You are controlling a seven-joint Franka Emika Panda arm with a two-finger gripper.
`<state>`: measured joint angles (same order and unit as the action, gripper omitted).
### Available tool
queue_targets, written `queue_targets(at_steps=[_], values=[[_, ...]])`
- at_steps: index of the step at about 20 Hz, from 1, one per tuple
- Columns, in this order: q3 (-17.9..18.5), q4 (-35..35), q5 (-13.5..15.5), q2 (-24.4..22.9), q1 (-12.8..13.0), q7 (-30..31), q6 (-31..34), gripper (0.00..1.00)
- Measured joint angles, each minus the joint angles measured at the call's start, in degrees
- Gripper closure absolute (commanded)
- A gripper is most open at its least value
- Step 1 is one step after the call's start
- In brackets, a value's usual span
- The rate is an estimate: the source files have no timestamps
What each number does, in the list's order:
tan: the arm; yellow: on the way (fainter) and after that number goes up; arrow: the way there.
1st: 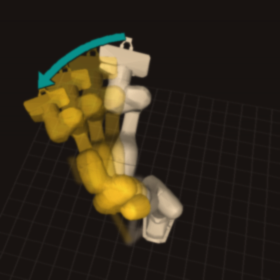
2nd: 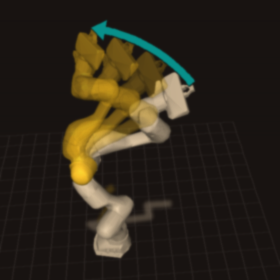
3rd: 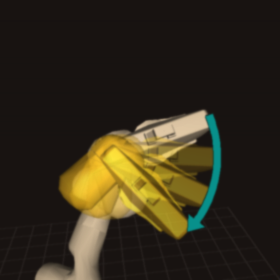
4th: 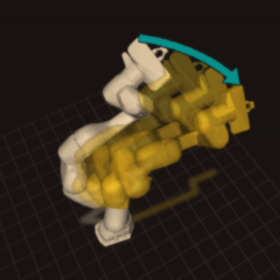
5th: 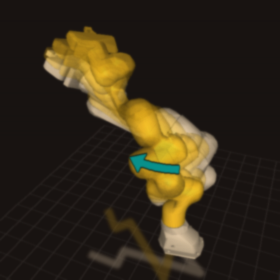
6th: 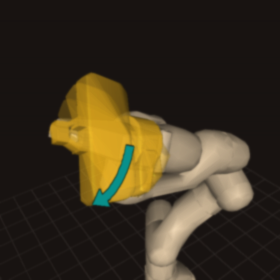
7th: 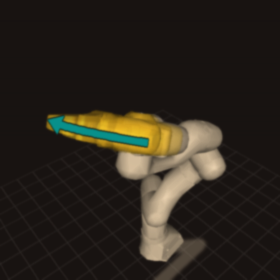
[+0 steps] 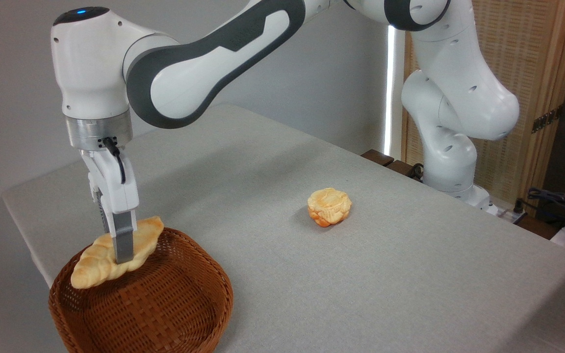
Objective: Put bread into the basket
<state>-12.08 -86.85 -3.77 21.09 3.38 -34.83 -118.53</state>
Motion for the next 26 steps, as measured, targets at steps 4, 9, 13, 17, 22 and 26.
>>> queue_targets(at_steps=[4,9,13,17,22,26], values=[[-0.3,0.0,0.0,0.0,0.0,0.7,0.0,0.00],[-0.3,0.0,0.0,0.0,-0.1,0.7,0.0,0.00],[-0.3,0.2,-1.3,0.0,-0.3,0.7,0.0,0.00],[-0.3,0.6,-1.8,0.0,-0.5,1.4,0.5,0.00],[-2.6,3.5,-1.8,-2.5,-3.9,4.7,11.0,0.00],[-4.6,4.2,-0.9,-7.9,-6.7,4.7,21.1,0.00]])
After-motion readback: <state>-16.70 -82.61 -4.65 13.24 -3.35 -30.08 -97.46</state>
